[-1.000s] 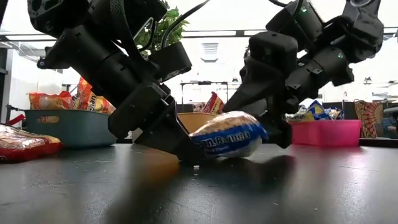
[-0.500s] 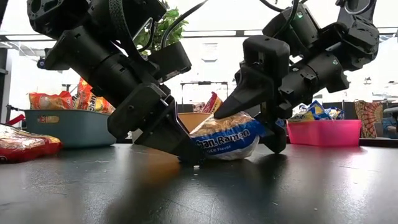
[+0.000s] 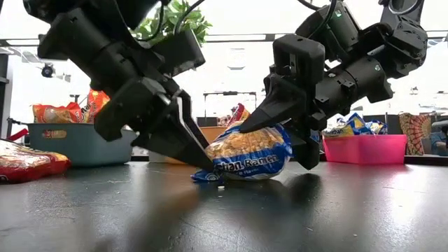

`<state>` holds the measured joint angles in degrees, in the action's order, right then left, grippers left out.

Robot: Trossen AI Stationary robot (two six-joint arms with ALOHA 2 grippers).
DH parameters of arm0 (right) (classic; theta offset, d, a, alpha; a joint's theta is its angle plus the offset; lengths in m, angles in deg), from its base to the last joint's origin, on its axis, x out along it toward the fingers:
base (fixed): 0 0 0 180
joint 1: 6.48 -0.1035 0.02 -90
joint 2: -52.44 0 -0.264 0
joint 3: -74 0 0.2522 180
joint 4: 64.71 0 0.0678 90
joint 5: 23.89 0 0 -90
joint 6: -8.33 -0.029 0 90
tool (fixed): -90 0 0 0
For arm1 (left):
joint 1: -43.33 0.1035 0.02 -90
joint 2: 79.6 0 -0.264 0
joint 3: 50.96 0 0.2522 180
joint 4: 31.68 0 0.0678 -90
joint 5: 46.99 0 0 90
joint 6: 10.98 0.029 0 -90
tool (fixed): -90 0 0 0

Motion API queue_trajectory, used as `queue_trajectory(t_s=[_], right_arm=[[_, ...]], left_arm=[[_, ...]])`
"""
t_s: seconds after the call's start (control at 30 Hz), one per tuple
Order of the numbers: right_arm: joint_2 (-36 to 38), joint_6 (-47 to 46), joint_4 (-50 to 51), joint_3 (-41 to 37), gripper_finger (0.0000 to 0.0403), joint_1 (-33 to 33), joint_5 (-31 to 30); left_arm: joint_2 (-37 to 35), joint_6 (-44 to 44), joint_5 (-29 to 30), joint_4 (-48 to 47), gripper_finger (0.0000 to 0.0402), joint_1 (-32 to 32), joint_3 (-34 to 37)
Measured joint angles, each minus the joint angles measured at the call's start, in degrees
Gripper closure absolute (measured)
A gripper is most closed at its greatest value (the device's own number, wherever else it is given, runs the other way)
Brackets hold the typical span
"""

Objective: Sort Maruchan noodles
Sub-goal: Put the blue noodle pack into the red bin

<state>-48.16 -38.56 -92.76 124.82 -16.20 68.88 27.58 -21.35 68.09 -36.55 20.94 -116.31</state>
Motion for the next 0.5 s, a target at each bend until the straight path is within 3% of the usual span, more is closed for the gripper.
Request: queue_trajectory(t_s=[0.23,0.5], right_arm=[[0.1,0.2,-0.1,0.0,0.0259,0.0,-0.3],[0.3,1.8,-0.7,0.0,0.0261,0.0,-1.1]], left_arm=[[-4.6,-0.4,2.2,-7.4,0.017,-0.1,0.0],[-15.2,2.9,2.9,-17.0,0.017,-0.9,-0.1]])
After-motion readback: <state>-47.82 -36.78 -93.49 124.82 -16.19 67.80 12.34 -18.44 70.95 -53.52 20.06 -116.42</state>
